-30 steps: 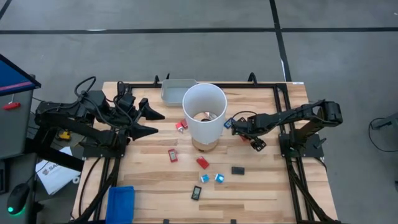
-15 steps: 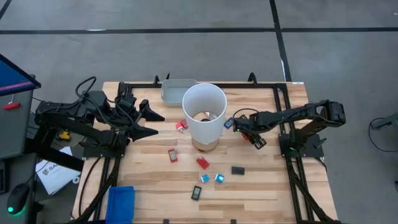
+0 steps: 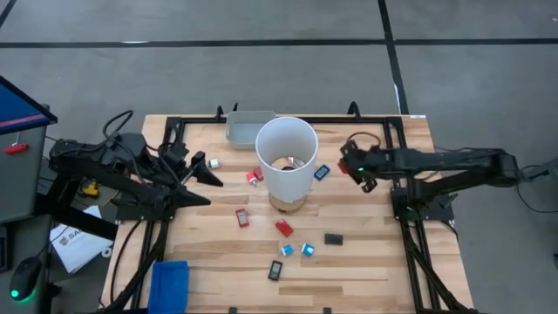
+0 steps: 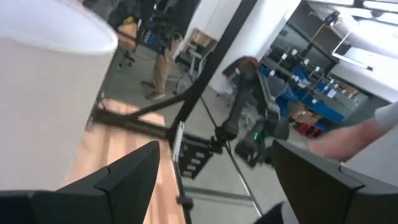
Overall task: Pick & Place Office items
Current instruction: Put the right red charger adapter into the gray bin
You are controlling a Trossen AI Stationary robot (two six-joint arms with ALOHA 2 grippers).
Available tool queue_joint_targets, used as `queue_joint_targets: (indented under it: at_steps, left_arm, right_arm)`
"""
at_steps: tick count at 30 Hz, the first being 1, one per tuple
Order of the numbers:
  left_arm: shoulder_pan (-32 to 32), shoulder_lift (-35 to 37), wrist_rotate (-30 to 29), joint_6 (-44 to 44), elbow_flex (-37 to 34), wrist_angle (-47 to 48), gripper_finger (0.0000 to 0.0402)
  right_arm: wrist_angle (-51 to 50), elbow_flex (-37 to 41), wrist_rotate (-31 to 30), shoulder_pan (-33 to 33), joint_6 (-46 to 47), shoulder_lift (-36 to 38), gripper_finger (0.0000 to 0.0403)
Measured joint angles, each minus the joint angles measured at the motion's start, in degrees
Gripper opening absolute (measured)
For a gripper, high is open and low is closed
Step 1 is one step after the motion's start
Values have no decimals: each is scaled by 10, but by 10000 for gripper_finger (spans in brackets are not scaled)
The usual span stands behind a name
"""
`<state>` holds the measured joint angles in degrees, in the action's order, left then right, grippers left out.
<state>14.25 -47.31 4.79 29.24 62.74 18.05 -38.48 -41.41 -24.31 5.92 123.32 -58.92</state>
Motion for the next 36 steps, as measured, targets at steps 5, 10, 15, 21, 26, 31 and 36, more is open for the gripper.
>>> queue_joint_targets:
  at_steps: [5,10,15,21,26,31,36]
  left_arm:
    - [24,5,-3,26,0,21,305]
    - [57,0,-3,59,0,49,305]
    - [98,-9,-6,76,0,48,305]
    - [160,-32,-24,99,0,48,305]
    - [207,-53,-66,101,0,42,305]
    - [245,-79,-120,103,0,-4,305]
    - [279,-119,-150,135,0,-68,305]
  right_arm:
    - [4,-47,-60,-43,-94,77,201]
    - [3,-116,-118,-115,-184,99,201]
    - [5,-191,-199,-213,-263,79,201]
    - [8,-266,-327,-353,-312,22,201]
    - [14,-310,-407,-452,-309,-49,201]
    - [14,-363,-420,-521,-290,-137,201]
    - [10,-432,-423,-568,-286,-221,201]
